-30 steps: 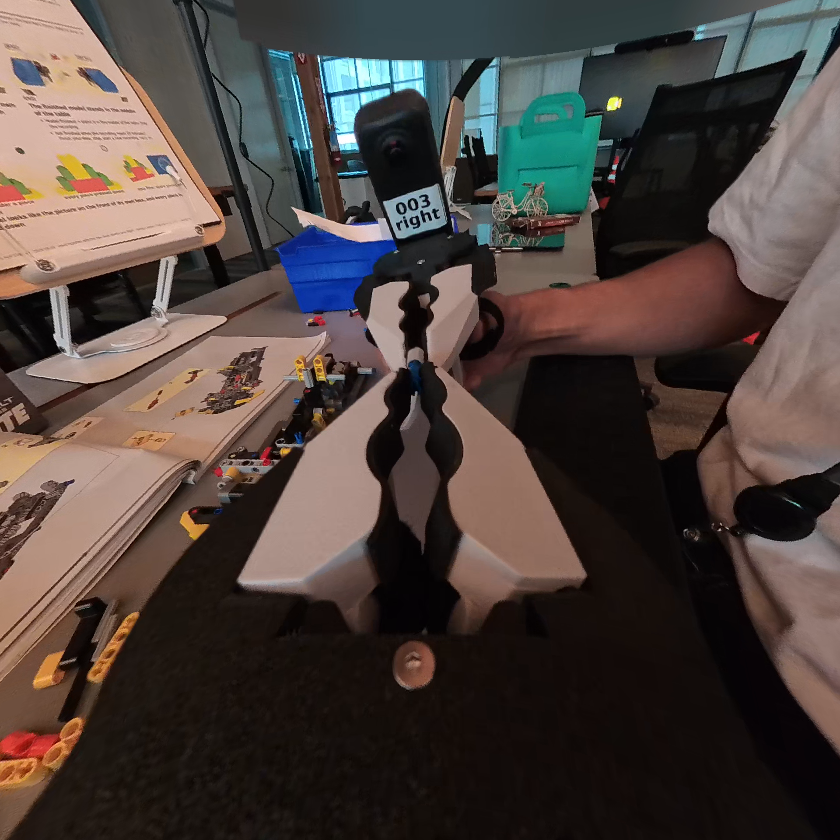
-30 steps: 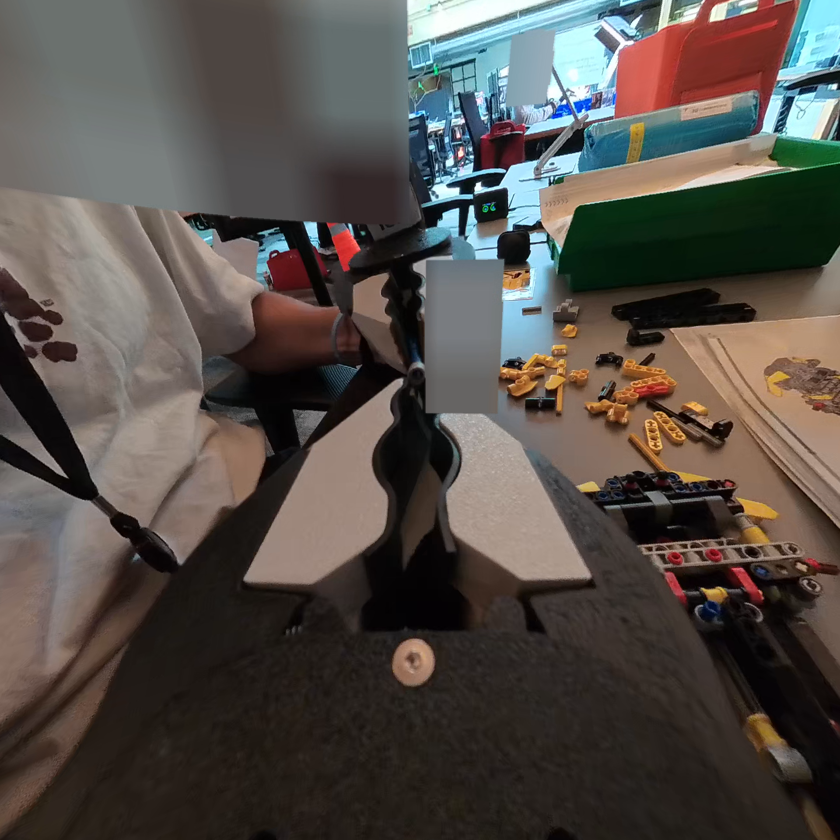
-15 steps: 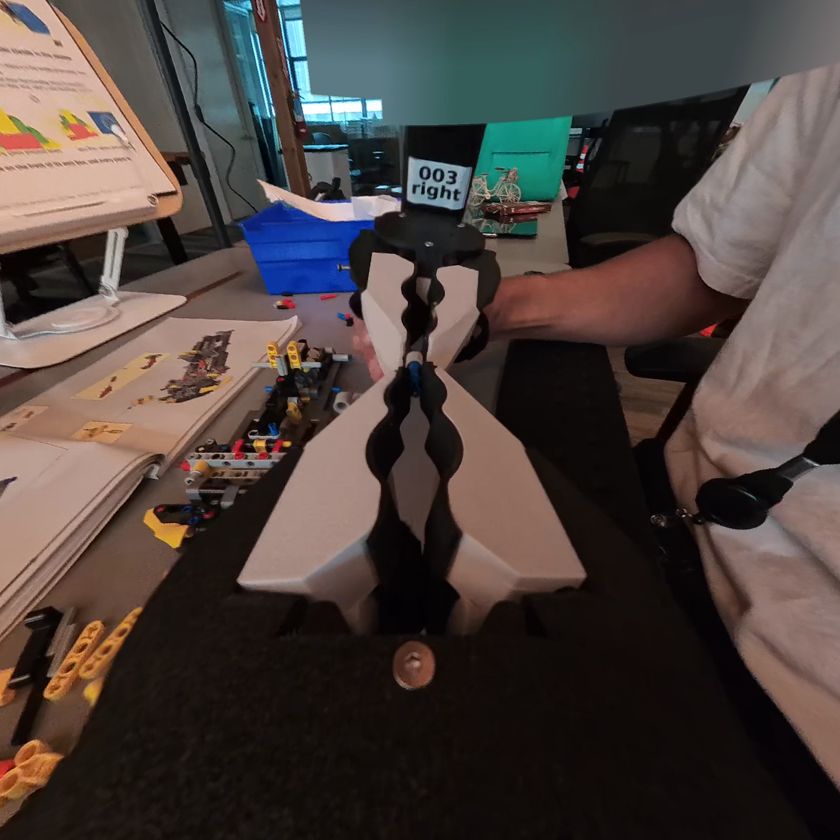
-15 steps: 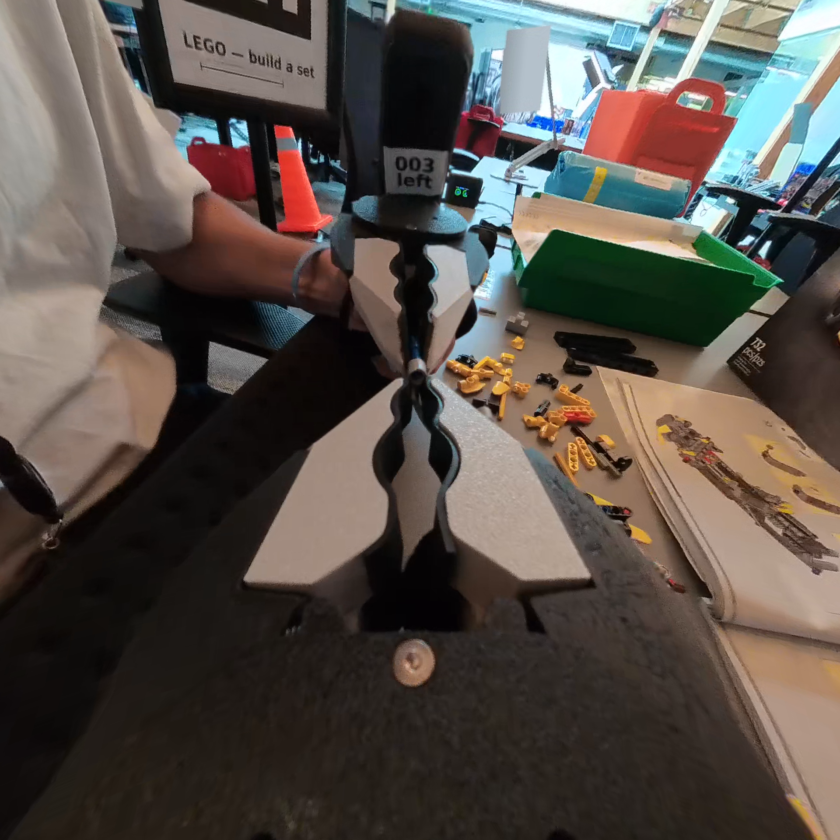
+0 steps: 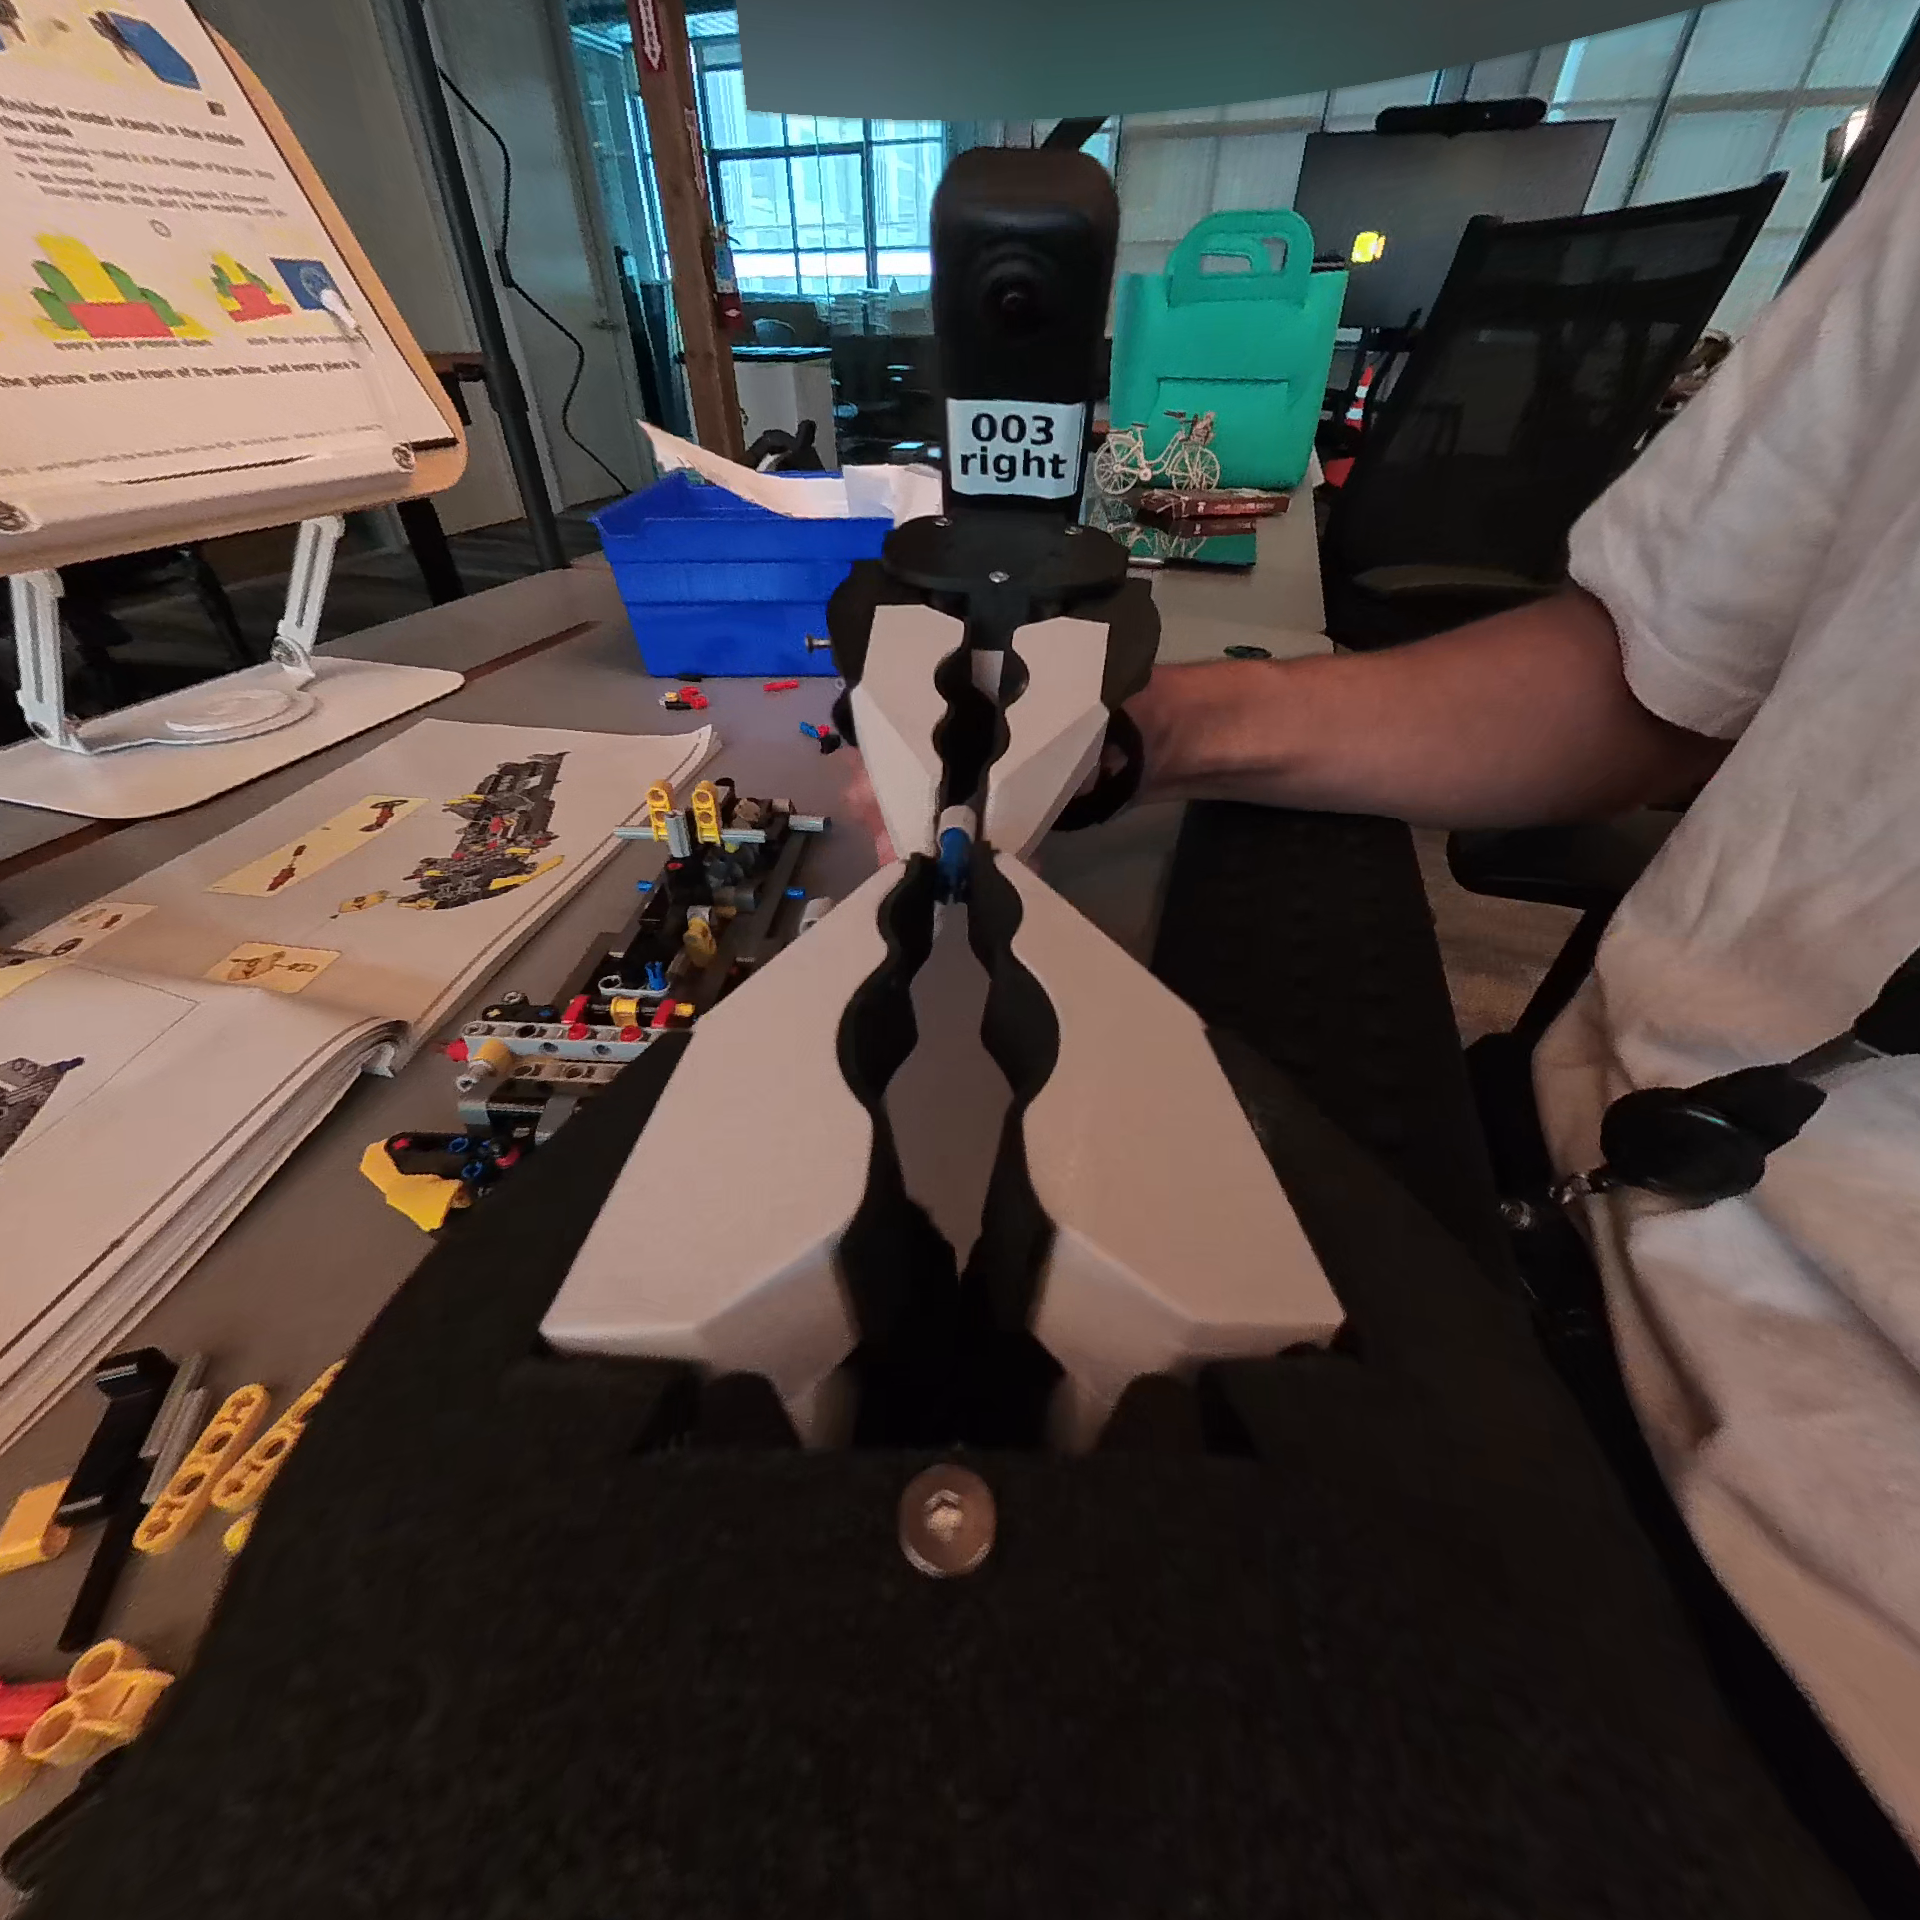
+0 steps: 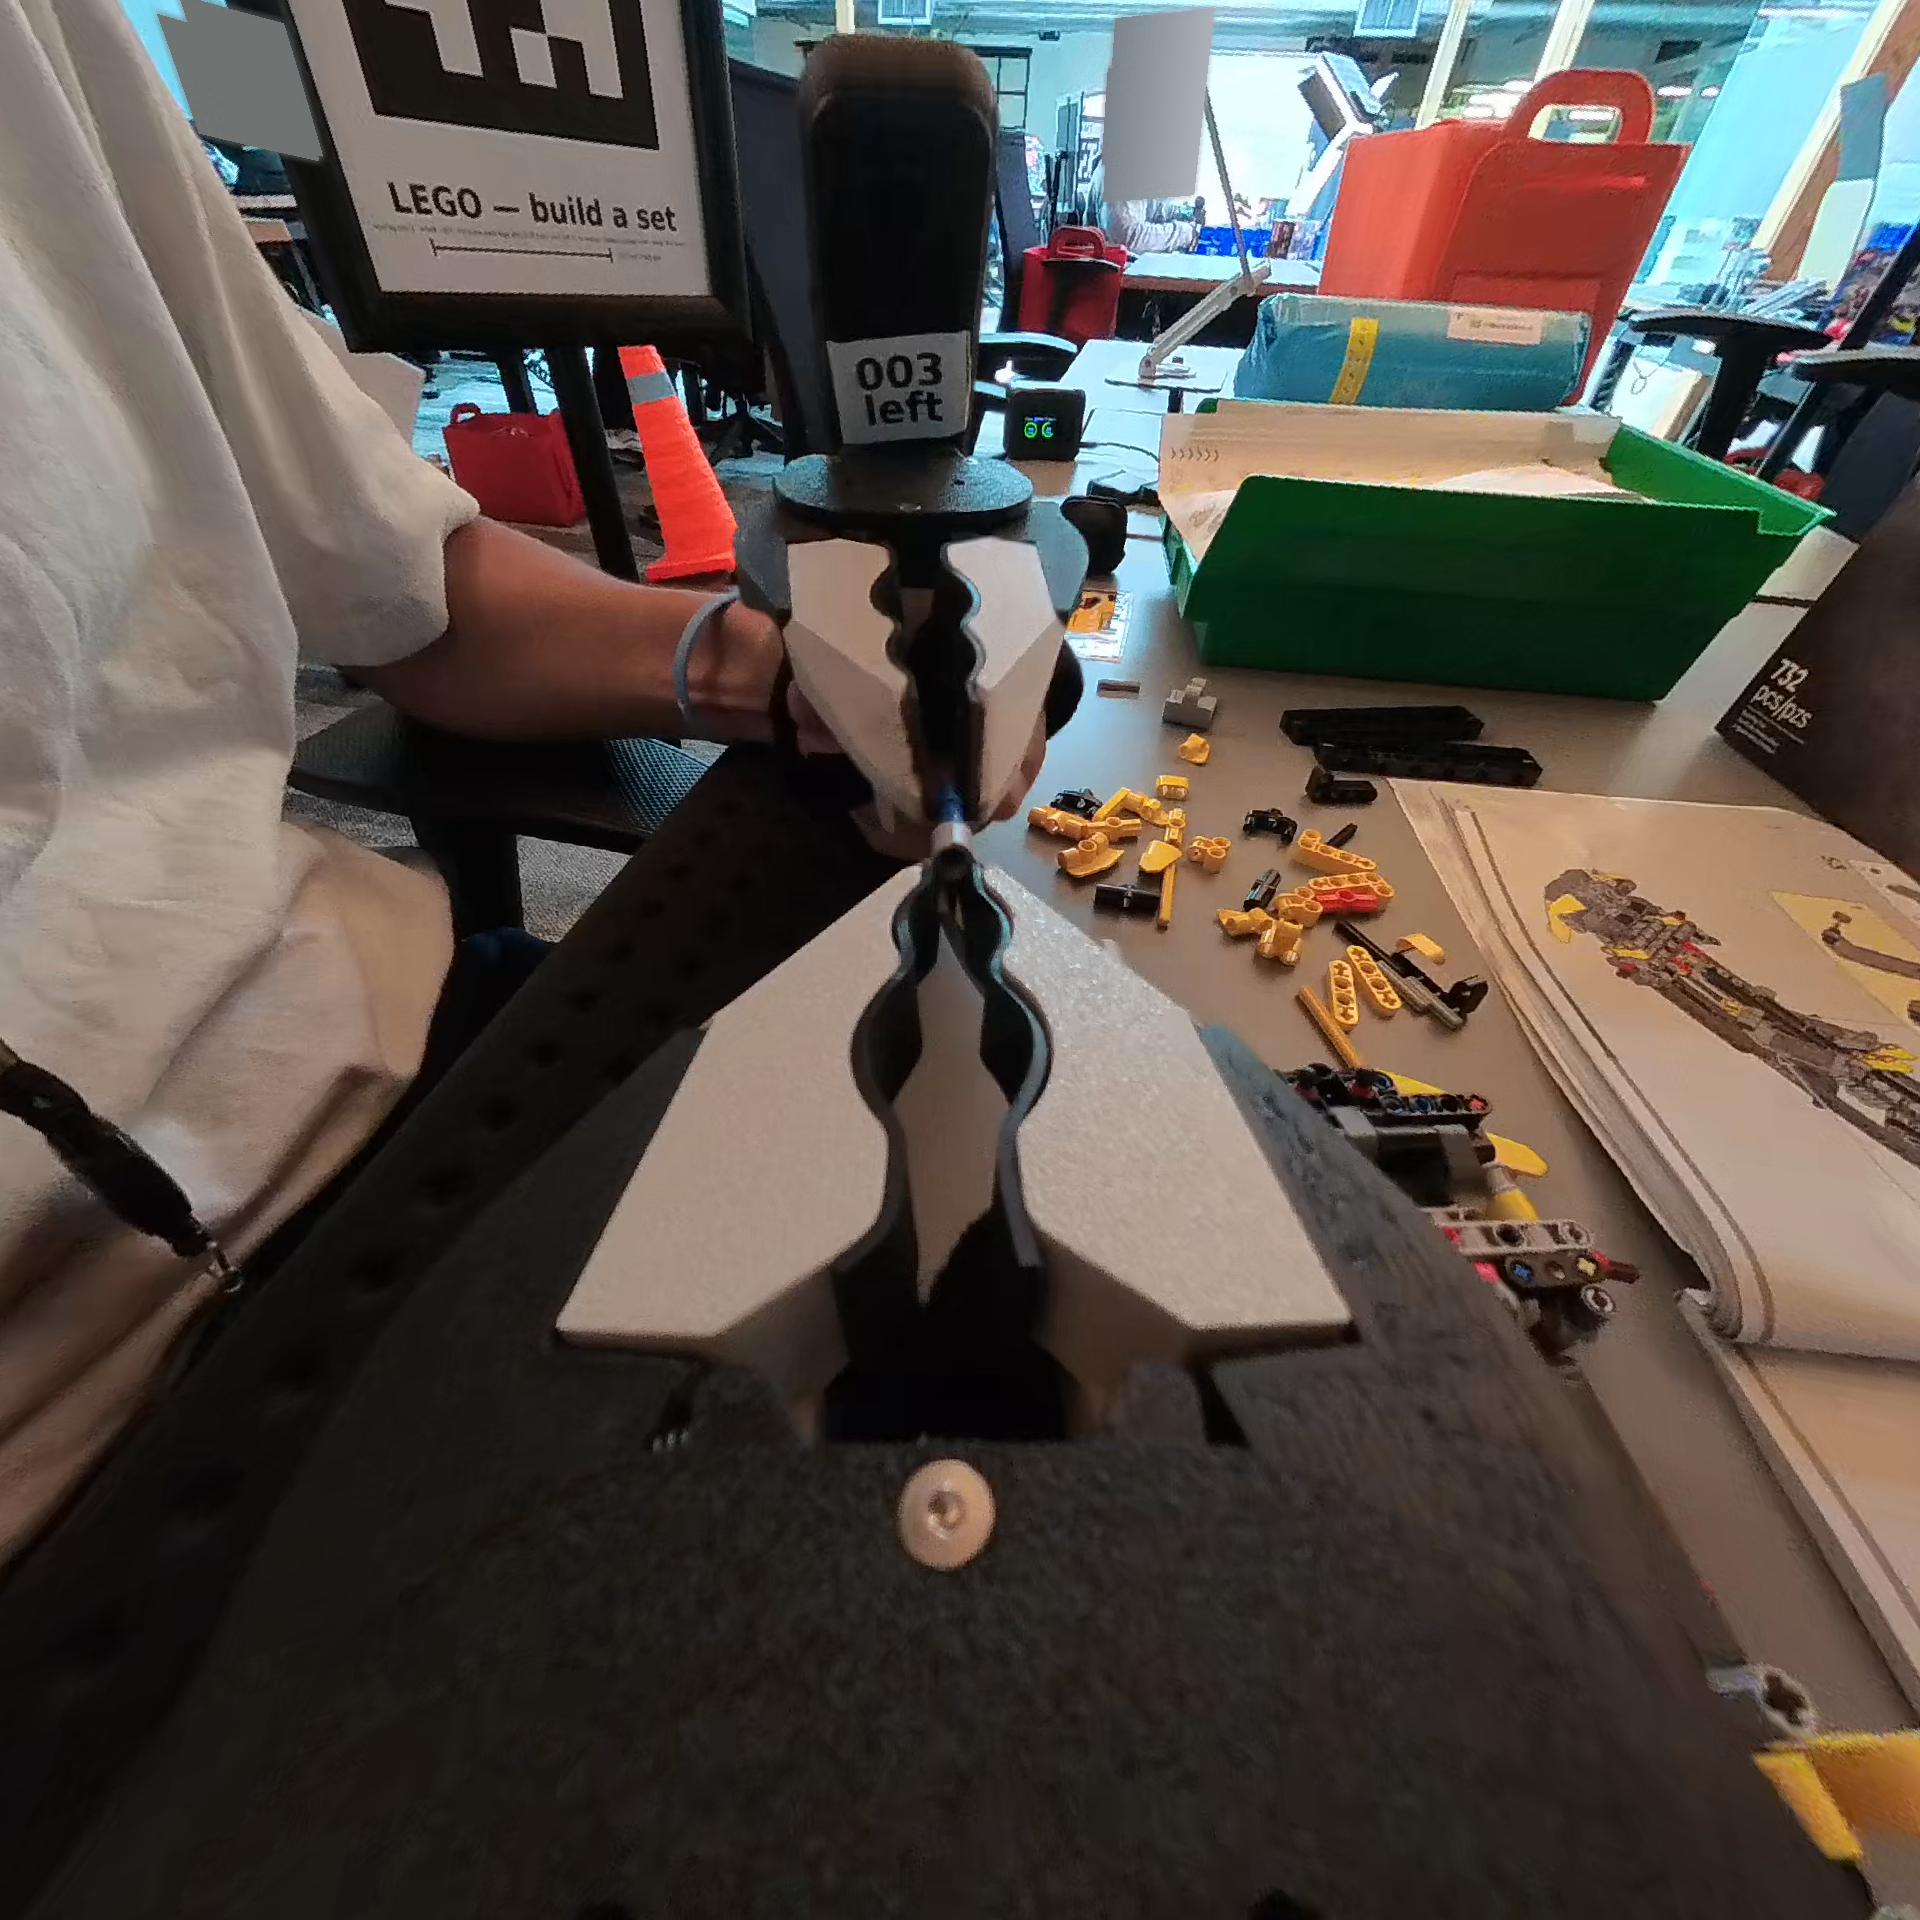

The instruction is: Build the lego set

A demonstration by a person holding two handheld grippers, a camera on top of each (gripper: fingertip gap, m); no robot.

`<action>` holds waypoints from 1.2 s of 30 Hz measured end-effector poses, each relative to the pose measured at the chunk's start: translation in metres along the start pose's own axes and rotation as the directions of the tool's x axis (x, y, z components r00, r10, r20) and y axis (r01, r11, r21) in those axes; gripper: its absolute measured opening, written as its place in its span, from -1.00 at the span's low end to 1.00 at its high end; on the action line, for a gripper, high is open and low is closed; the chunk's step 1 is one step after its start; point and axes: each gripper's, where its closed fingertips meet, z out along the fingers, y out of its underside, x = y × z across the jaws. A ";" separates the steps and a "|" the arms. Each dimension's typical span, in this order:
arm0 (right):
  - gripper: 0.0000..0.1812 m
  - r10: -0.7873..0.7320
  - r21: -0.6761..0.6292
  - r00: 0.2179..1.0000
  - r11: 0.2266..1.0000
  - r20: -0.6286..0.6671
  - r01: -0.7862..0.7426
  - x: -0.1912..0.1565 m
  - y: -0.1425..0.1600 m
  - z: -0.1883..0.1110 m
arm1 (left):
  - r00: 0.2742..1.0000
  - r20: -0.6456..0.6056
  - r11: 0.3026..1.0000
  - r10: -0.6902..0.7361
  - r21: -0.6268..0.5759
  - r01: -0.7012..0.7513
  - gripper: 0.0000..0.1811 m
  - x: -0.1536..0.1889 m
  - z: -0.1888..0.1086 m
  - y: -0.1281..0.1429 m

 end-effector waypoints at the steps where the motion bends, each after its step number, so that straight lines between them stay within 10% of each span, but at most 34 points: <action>1: -0.96 0.007 -0.005 1.000 1.000 0.000 -0.007 0.000 0.001 -0.001 | 1.000 0.004 1.000 0.000 0.000 0.000 -0.95 -0.001 0.000 0.000; 20: -0.96 -0.060 -0.132 0.992 0.990 -0.113 0.045 0.010 0.011 -0.001 | 0.998 0.054 0.998 0.018 -0.066 -0.015 -0.94 -0.008 0.006 0.010; 25: -0.96 -0.286 -0.292 0.858 0.941 -0.426 0.169 0.045 0.014 -0.009 | 0.967 0.255 0.997 -0.026 -0.063 0.044 -0.76 -0.039 0.002 0.010; 36: -0.96 -0.627 -0.545 0.598 0.764 -0.500 0.346 0.057 0.013 -0.008 | 0.951 0.278 0.984 -0.137 -0.069 0.161 -0.75 -0.049 0.014 0.015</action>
